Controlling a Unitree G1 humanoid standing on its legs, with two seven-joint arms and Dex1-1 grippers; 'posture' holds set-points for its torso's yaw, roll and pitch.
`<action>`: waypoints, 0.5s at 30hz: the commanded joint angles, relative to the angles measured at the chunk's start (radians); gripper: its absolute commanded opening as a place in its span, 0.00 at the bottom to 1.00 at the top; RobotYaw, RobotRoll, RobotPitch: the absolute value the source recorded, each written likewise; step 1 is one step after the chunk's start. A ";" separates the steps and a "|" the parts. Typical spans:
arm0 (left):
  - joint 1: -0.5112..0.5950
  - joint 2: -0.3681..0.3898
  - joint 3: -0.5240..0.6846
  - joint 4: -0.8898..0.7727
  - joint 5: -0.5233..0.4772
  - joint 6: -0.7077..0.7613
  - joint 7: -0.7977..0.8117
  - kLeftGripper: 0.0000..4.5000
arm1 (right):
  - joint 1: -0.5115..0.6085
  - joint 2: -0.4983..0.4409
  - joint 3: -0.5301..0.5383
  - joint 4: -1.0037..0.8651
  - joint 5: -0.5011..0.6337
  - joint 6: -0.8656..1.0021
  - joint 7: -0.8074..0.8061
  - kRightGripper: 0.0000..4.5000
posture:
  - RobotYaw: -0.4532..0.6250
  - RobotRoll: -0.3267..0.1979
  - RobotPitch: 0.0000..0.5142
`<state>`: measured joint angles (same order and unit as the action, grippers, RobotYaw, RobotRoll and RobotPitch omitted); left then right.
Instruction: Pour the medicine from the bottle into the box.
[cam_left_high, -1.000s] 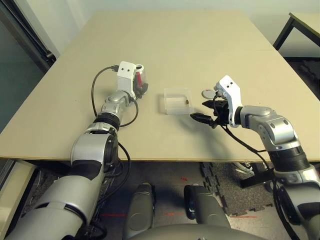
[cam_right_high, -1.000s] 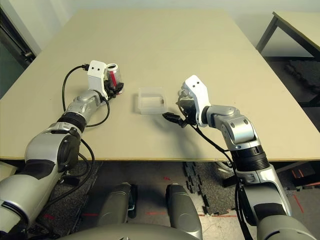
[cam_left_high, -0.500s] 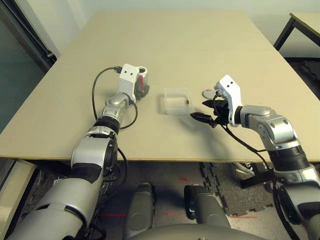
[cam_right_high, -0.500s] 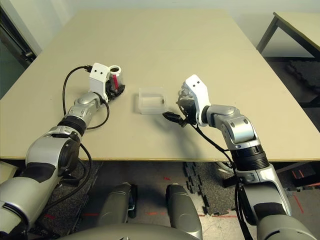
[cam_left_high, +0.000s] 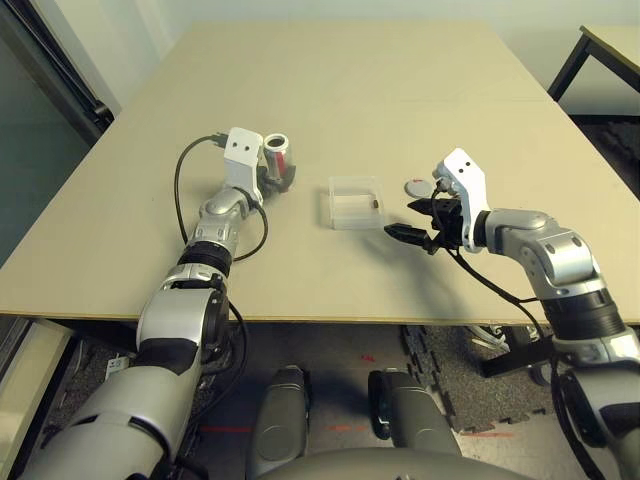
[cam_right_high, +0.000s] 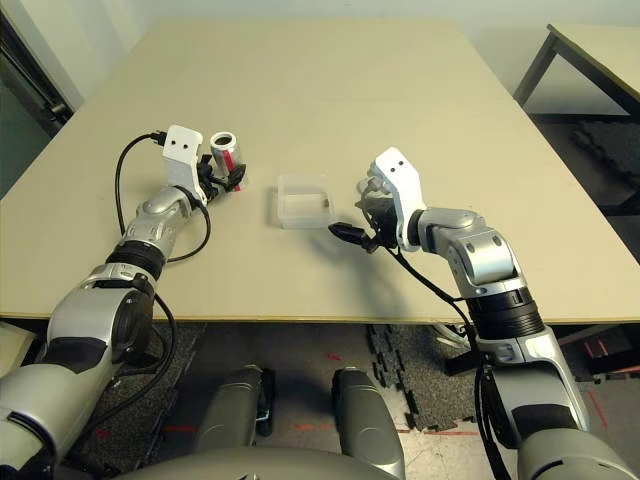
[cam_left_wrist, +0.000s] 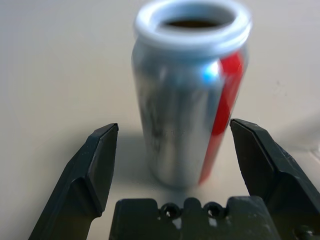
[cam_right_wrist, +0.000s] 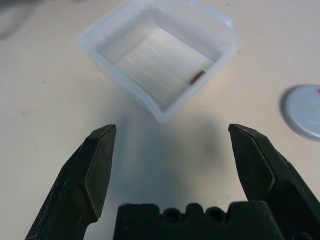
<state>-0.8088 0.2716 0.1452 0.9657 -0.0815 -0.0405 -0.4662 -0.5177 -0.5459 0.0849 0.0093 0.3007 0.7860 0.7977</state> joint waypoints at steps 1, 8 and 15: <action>0.095 -0.005 -0.012 -0.190 -0.038 0.110 -0.033 1.00 | 0.024 -0.028 -0.027 -0.030 0.023 0.016 0.011 1.00 | 0.53 0.62 0.21; 0.312 0.079 0.013 -0.644 -0.110 0.363 -0.062 1.00 | 0.030 -0.025 -0.167 -0.026 0.091 0.052 -0.050 1.00 | 0.54 0.62 0.24; 0.349 0.190 0.153 -0.690 -0.185 0.418 -0.028 1.00 | -0.035 0.094 -0.385 0.166 0.059 -0.136 -0.336 1.00 | 0.55 0.62 0.27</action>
<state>-0.4593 0.4479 0.2688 0.2530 -0.2489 0.3798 -0.5029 -0.5448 -0.4622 -0.2570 0.1231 0.3791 0.7061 0.5281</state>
